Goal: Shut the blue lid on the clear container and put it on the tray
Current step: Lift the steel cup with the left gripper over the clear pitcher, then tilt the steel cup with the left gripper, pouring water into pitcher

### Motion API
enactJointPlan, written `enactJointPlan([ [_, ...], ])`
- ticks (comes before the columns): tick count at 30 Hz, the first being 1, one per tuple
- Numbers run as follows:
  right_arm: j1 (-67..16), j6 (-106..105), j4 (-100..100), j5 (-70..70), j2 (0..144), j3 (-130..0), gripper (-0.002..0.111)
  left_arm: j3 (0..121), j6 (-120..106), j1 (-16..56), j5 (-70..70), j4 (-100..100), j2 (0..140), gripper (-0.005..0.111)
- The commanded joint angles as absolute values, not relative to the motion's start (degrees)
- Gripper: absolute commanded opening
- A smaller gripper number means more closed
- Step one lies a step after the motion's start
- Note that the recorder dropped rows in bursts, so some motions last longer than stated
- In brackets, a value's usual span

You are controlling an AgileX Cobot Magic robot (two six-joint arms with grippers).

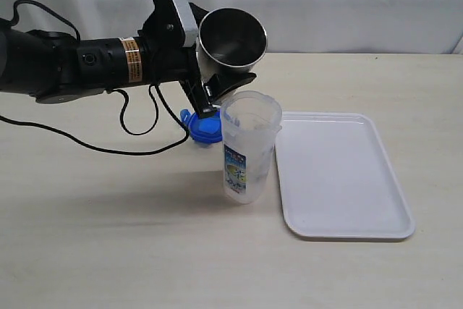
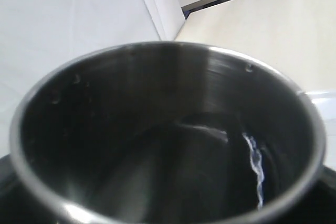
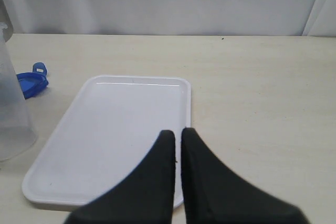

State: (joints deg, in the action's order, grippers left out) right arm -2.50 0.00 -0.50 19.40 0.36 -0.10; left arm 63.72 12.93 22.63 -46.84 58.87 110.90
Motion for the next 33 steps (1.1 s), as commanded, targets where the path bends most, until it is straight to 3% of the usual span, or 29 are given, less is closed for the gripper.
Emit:
enactJointPlan([
  [1, -2.2, -0.4, -0.4, 19.4, 0.0, 0.0, 0.005, 64.8, 9.1, 22.7, -50.1, 56.9, 109.6, 0.000],
  [33, -2.2, -0.4, -0.4, 19.4, 0.0, 0.0, 0.005, 64.8, -4.8, 22.7, -49.5, 56.8, 109.6, 0.000],
])
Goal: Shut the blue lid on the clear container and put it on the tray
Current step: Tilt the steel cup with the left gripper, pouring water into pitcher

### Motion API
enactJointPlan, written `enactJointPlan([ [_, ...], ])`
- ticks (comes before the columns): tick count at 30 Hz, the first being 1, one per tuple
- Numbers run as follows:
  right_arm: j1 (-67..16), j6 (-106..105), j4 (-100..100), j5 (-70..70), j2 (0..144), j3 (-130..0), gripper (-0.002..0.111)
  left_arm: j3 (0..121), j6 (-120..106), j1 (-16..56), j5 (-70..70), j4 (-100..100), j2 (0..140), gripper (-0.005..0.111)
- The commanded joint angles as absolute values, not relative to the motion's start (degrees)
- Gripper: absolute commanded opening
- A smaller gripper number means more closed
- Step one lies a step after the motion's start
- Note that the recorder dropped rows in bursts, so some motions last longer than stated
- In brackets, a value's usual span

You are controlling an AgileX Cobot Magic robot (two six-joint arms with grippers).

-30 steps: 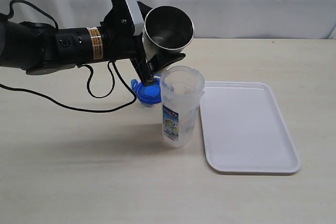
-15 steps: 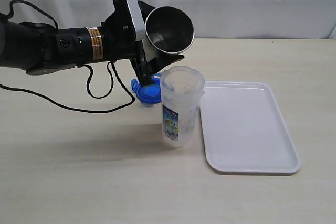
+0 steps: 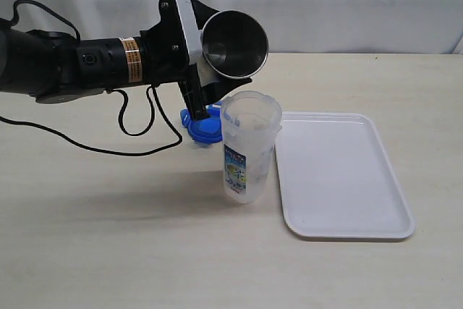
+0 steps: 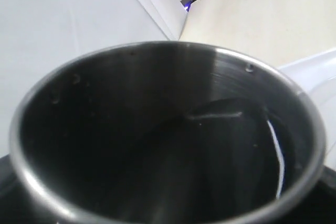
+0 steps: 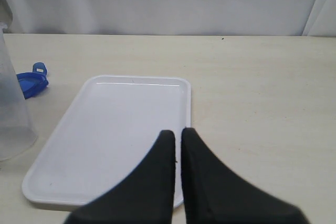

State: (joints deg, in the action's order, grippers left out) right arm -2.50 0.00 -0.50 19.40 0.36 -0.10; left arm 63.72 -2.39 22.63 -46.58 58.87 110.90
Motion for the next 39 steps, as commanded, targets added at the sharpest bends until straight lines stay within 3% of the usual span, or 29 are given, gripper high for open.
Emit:
enactJointPlan([
  [1, -2.2, -0.4, -0.4, 19.4, 0.0, 0.0, 0.005, 64.8, -4.9, 22.7, -49.5, 56.8, 109.6, 0.000],
  [39, -2.2, -0.4, -0.4, 19.4, 0.0, 0.0, 0.005, 64.8, -18.8, 22.7, -49.8, 56.8, 109.6, 0.000],
])
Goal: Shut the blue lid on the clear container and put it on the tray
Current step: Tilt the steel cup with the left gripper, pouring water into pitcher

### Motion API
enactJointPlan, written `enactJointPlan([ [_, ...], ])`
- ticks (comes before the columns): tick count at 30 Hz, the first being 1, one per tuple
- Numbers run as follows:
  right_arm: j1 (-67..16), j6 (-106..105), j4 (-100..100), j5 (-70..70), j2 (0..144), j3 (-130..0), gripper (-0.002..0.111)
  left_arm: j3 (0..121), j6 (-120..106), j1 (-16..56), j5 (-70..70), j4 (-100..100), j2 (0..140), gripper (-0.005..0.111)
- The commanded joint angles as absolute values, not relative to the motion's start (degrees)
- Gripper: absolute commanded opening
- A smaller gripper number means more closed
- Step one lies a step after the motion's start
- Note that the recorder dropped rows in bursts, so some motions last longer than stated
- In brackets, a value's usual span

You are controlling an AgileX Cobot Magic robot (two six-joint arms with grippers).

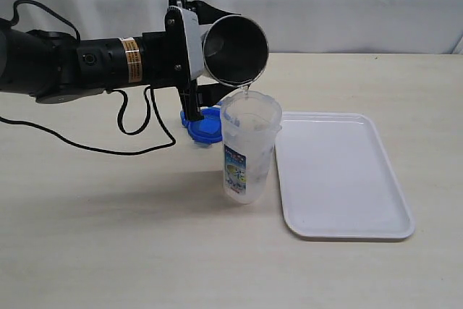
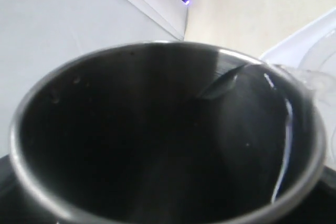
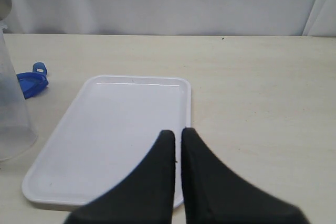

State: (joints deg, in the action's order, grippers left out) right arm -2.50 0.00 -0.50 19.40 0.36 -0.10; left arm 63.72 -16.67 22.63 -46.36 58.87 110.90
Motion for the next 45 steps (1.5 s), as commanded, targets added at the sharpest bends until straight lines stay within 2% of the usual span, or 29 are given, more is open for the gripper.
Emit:
enactJointPlan([
  [1, -2.2, -0.4, -0.4, 19.4, 0.0, 0.0, 0.005, 64.8, -19.5, 22.7, -49.8, 56.8, 109.6, 0.000],
  [45, -2.2, -0.4, -0.4, 19.4, 0.0, 0.0, 0.005, 64.8, -27.3, 22.7, -49.9, 56.5, 109.6, 0.000],
])
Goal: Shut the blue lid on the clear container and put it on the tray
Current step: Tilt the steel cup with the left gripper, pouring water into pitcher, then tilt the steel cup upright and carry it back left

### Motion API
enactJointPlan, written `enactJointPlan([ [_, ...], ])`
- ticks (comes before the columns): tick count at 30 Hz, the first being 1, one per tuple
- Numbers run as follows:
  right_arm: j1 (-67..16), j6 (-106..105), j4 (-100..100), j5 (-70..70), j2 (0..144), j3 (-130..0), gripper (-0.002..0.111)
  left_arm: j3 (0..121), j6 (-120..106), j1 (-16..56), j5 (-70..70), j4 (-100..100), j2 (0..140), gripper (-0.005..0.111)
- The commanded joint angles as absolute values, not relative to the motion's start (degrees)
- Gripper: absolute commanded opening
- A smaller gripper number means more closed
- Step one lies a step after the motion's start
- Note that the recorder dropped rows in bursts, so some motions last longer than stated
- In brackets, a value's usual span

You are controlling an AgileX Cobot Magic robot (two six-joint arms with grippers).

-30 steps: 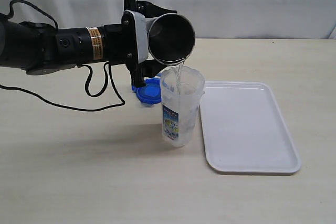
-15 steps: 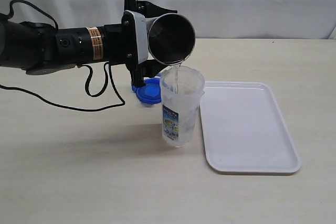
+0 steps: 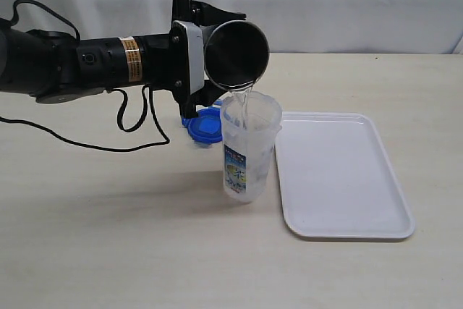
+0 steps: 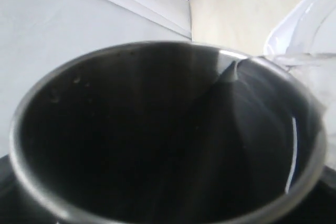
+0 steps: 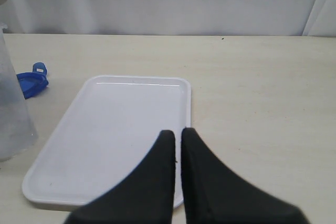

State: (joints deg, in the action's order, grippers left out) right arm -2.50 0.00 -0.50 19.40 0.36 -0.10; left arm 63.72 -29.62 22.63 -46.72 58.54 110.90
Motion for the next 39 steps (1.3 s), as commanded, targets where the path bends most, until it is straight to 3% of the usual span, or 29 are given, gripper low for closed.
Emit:
enactJointPlan([
  [1, -2.2, -0.4, -0.4, 19.4, 0.0, 0.0, 0.005, 64.8, -26.2, 22.7, -49.9, 56.5, 109.6, 0.000],
  [17, -2.2, -0.4, -0.4, 19.4, 0.0, 0.0, 0.005, 64.8, -0.3, 22.7, -48.0, 55.0, 109.6, 0.000],
  [28, -2.2, -0.4, -0.4, 19.4, 0.0, 0.0, 0.005, 64.8, 9.1, 22.6, -37.3, 27.4, 109.6, 0.000],
  [39, -2.2, -0.4, -0.4, 19.4, 0.0, 0.0, 0.005, 64.8, 17.0, 13.8, -36.6, 22.7, 111.2, 0.000],
])
